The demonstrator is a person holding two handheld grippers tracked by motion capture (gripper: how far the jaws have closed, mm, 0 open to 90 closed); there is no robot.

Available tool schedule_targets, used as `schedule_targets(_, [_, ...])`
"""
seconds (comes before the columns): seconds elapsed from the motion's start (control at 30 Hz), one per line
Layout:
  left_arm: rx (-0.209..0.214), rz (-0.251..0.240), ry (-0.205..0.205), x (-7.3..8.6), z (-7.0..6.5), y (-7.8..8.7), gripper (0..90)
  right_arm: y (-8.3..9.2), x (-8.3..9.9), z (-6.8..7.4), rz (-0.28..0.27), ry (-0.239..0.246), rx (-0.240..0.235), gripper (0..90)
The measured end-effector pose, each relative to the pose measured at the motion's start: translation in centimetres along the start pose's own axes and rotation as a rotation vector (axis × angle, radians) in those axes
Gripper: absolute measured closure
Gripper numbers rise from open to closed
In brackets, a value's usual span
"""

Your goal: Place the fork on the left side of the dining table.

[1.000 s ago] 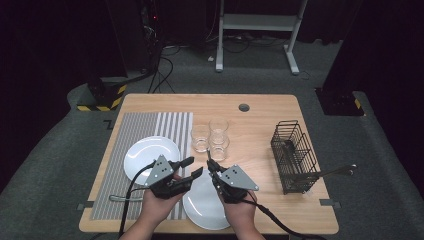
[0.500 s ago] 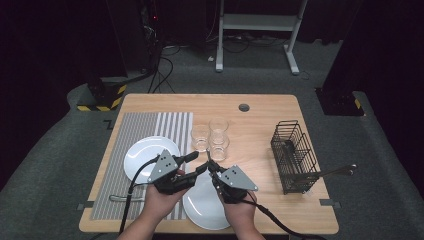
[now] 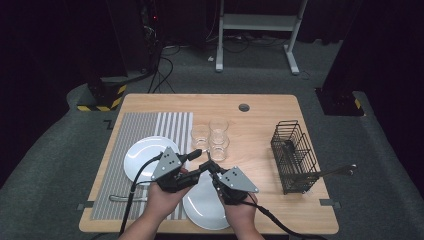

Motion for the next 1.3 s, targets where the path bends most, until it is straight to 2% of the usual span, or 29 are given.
schedule_targets(0.03, [0.004, -0.004, 0.011, -0.09, 0.07, -0.03, 53.7, -0.05, 0.03, 0.02, 0.001, 0.001, 0.0, 86.5])
schedule_targets(0.2, [0.001, 0.003, 0.009, -0.29, 0.31, -0.15, 56.3, -0.32, 0.11, 0.12, 0.004, 0.0, -0.001, 86.5])
schedule_targets(0.37, [0.002, 0.014, 0.026, -0.13, 0.27, -0.47, 60.2, -0.5, 0.19, 0.29, 0.009, 0.005, -0.002, 86.5])
schedule_targets(0.9, [-0.016, 0.016, 0.016, -0.18, 0.09, -0.75, 73.7, -0.82, 0.44, 0.24, 0.017, 0.011, 0.006, 86.5])
schedule_targets(1.3, [-0.004, 0.026, 0.035, 0.11, 0.01, -1.02, 74.9, -1.0, 0.65, 0.28, 0.017, 0.011, 0.008, 86.5])
Point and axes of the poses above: each handheld gripper's, and its own axes: y roughly backward along the jaws, x roughly out of its underside, z roughly to its left, the point moved 6 cm from there along -y, roughly forward along the jaws, and after that the axes turned 13 degrees about -y, right-handed, at the moved point
